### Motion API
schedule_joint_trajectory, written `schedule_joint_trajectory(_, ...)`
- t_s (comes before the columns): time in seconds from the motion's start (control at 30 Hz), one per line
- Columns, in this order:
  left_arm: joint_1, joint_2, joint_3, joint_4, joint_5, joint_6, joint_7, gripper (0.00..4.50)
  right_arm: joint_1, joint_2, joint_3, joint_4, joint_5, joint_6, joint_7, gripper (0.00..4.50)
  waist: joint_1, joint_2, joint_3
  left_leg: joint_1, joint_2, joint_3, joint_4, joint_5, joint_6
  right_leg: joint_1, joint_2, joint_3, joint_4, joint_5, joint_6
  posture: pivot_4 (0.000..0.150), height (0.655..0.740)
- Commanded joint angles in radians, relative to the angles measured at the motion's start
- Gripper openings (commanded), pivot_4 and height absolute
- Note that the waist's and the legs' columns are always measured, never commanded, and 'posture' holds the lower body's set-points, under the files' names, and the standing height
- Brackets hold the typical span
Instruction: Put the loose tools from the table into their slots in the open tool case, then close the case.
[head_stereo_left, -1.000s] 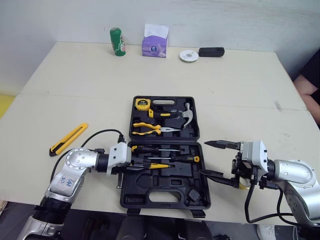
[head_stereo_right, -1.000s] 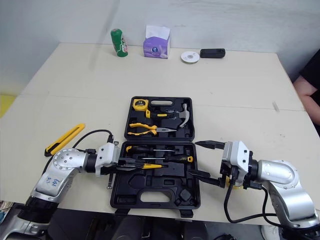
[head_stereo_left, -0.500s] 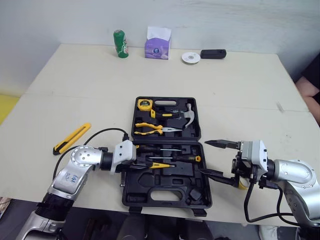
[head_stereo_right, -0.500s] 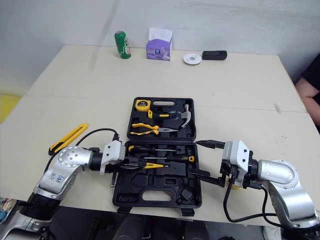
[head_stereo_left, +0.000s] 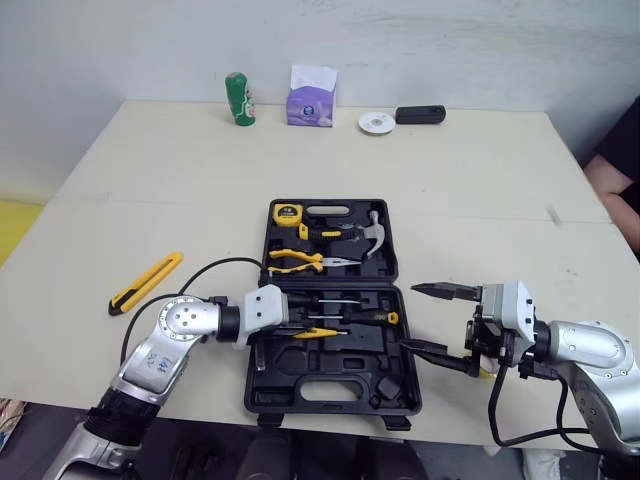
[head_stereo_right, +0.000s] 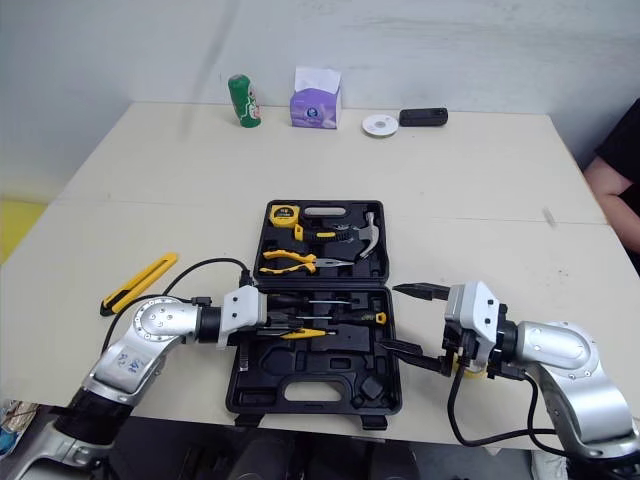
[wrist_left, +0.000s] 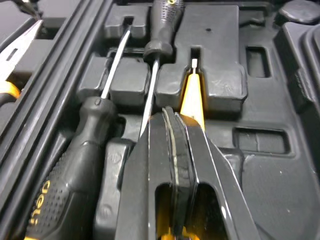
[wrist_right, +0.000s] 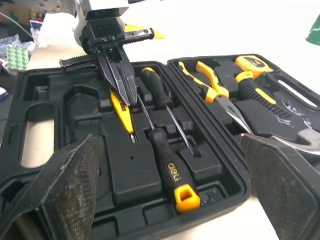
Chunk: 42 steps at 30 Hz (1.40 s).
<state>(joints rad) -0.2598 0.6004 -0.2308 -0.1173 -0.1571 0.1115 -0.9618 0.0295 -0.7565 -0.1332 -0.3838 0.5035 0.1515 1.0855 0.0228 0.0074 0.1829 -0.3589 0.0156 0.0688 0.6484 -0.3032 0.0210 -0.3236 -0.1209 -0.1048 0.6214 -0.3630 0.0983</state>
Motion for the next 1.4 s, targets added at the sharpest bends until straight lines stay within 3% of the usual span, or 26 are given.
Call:
schedule_joint_trajectory(0.03, 0.024, 0.012, 0.063, 0.041, -0.04, -0.068, -0.028, 0.03, 0.02, -0.023, -0.082, 0.015, 0.008, -0.043, 0.017, 4.5, -0.001, 0.0, 0.0, 0.0, 0.0, 0.0, 0.0, 0.0, 0.0, 0.0, 0.0, 0.0, 0.0, 0.0, 0.0, 0.15, 0.74)
schedule_joint_trajectory(0.17, 0.05, 0.009, 0.186, 0.024, -0.17, -0.111, -0.059, 0.03, 0.052, -0.046, -0.17, 0.054, 0.017, -0.069, 0.033, 4.5, -0.005, -0.003, 0.004, -0.002, 0.001, 0.0, 0.0, 0.0, 0.0, -0.002, 0.001, 0.0, 0.0, 0.0, 0.0, 0.15, 0.74)
schedule_joint_trajectory(0.2, 0.063, 0.016, 0.23, 0.02, -0.207, -0.109, -0.067, 0.33, 0.065, -0.052, -0.204, 0.068, 0.021, -0.076, 0.037, 4.5, -0.005, -0.003, 0.004, -0.004, 0.001, 0.0, 0.0, 0.0, 0.0, -0.003, 0.001, 0.0, 0.0, 0.0, 0.0, 0.15, 0.74)
schedule_joint_trajectory(0.27, 0.091, 0.048, 0.319, 0.027, -0.261, -0.108, -0.084, 0.96, 0.1, -0.052, -0.284, 0.095, 0.038, -0.083, 0.038, 4.5, -0.003, -0.003, 0.004, -0.011, 0.001, -0.001, 0.002, 0.001, -0.001, -0.008, 0.0, -0.002, 0.0, 0.0, 0.0, 0.15, 0.74)
schedule_joint_trajectory(0.5, 0.182, 0.164, 0.703, 0.287, -0.299, -0.194, -0.008, 4.2, 0.198, -0.027, -0.547, 0.372, -0.047, -0.324, 0.007, 4.5, -0.003, -0.005, 0.005, -0.011, 0.0, 0.0, 0.001, 0.0, 0.0, -0.009, 0.001, -0.002, -0.002, 0.0, 0.0, 0.15, 0.74)
schedule_joint_trajectory(0.53, 0.188, 0.171, 0.739, 0.322, -0.302, -0.202, 0.002, 4.43, 0.198, -0.026, -0.57, 0.42, -0.056, -0.355, -0.003, 4.5, -0.004, -0.005, 0.006, -0.011, 0.0, 0.001, 0.001, 0.0, 0.001, -0.009, 0.001, -0.002, -0.002, 0.0, 0.0, 0.15, 0.74)
schedule_joint_trajectory(0.8, 0.301, 0.233, 1.042, 0.653, -0.239, -0.356, 0.266, 4.43, 0.271, -0.063, -0.768, 0.903, -0.108, -0.581, -0.114, 4.5, -0.007, -0.009, 0.008, -0.013, 0.0, 0.003, -0.004, -0.003, 0.002, -0.016, 0.0, -0.001, -0.001, 0.0, 0.0, 0.15, 0.74)
schedule_joint_trajectory(1.0, 0.382, 0.286, 1.159, 0.868, -0.261, -0.354, 0.378, 4.43, 0.359, -0.067, -0.822, 1.12, -0.116, -0.671, -0.205, 4.5, -0.02, -0.011, 0.009, -0.012, 0.0, 0.006, -0.004, -0.007, 0.004, -0.016, -0.004, 0.0, 0.0, 0.0, 0.0, 0.15, 0.74)
schedule_joint_trajectory(1.17, 0.423, 0.319, 1.183, 0.962, -0.27, -0.319, 0.416, 4.43, 0.411, -0.063, -0.844, 1.221, -0.097, -0.714, -0.278, 4.5, -0.027, -0.011, 0.009, -0.011, 0.0, 0.006, -0.004, -0.009, 0.0, -0.017, -0.005, 0.001, 0.001, 0.0, 0.0, 0.15, 0.74)
schedule_joint_trajectory(1.4, 0.406, 0.307, 1.152, 0.935, -0.28, -0.287, 0.385, 4.43, 0.393, -0.042, -0.802, 1.21, -0.087, -0.751, -0.274, 4.5, -0.034, -0.011, 0.009, -0.011, 0.0, 0.006, -0.005, -0.009, -0.001, -0.018, -0.005, 0.002, 0.001, -0.001, -0.001, 0.15, 0.74)
